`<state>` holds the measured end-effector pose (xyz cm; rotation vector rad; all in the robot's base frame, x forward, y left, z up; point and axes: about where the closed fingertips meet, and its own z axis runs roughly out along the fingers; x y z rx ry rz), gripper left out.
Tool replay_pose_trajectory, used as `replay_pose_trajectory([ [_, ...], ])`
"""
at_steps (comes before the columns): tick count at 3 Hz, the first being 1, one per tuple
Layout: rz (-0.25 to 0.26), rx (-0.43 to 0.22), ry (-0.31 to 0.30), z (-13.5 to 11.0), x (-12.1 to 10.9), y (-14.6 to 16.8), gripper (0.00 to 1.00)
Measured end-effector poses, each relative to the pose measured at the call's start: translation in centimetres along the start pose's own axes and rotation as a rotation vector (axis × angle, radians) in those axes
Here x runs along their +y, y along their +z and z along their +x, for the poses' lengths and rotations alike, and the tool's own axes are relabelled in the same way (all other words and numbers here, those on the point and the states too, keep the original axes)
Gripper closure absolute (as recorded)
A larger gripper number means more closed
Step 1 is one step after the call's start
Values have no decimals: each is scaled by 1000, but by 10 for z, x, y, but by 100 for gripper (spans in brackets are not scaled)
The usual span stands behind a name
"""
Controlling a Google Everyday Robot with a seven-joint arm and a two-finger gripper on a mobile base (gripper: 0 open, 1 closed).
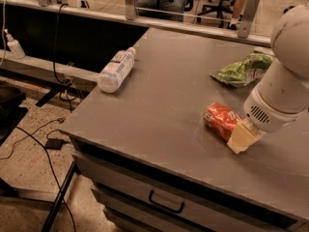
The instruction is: Move coke can near blue plastic bottle
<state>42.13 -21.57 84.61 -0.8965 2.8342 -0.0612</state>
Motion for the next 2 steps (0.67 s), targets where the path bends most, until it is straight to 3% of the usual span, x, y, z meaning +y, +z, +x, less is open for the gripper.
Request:
replay_pose_trajectory([
  [1, 2, -2, 0, 0, 0, -1, 94],
  [2, 4, -3, 0, 0, 0, -2, 100],
])
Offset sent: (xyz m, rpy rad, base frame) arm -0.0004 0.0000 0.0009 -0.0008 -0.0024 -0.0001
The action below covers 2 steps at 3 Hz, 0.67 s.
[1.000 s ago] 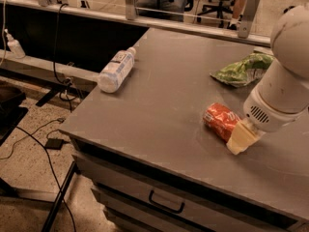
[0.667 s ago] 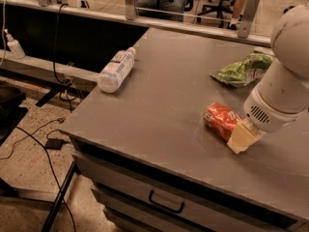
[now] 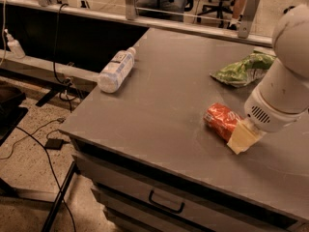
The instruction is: Move coke can near blue plastic bottle
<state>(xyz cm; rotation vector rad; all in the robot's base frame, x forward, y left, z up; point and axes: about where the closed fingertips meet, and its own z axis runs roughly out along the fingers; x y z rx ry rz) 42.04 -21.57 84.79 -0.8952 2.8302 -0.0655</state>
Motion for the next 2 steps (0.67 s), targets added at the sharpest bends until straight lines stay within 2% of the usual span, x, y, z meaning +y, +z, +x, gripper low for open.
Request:
replay_pose_trajectory([
  [1, 11, -26, 2, -9, -1, -11, 100],
  [2, 26, -80, 1, -28, -5, -27, 100],
])
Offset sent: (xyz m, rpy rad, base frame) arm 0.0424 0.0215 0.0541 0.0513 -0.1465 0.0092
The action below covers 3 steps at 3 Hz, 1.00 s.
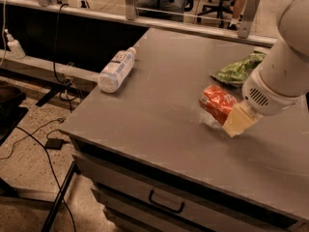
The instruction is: Move coke can near blue plastic bottle
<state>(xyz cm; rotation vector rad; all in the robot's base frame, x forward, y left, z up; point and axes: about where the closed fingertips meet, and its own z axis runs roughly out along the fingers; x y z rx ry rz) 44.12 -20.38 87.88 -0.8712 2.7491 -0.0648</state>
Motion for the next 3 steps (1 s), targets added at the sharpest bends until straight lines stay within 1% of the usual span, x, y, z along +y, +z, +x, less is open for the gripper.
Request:
replay_pose_trajectory([
  [1, -4, -32, -34, -28, -3, -1, 100],
  [2, -40, -35, -126, -67, 0, 14, 100],
  [3, -83, -47, -229, -111, 9, 32, 100],
])
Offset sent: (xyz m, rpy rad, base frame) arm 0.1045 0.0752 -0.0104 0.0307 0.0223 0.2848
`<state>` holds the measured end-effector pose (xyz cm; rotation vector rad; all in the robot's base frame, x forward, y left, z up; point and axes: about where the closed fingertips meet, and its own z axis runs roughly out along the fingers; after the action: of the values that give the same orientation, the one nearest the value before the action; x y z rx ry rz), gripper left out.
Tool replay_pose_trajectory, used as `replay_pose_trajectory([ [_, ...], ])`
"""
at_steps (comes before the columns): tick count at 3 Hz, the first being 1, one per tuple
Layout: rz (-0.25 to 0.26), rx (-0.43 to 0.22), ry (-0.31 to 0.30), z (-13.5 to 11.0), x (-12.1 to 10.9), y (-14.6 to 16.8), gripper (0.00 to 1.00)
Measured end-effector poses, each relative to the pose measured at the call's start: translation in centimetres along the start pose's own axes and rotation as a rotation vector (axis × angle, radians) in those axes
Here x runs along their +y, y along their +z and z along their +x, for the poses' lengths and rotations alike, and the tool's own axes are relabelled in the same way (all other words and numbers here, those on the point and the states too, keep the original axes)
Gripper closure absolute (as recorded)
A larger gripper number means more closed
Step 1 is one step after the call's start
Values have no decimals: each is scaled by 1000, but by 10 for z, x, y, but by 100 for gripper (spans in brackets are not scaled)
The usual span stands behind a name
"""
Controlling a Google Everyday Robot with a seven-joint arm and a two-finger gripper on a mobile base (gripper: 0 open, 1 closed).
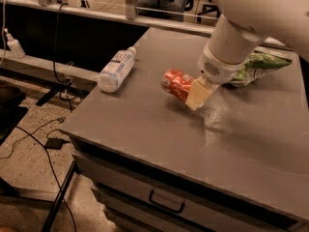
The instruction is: Move coke can near blue plastic bottle
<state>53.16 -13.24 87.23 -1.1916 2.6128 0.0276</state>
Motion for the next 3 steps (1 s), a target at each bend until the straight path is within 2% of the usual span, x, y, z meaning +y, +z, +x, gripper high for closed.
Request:
replay_pose_trajectory([
  [1, -36, -11, -92, -44, 1, 18, 100],
  [3, -91, -31, -192, -97, 2, 40, 100],
])
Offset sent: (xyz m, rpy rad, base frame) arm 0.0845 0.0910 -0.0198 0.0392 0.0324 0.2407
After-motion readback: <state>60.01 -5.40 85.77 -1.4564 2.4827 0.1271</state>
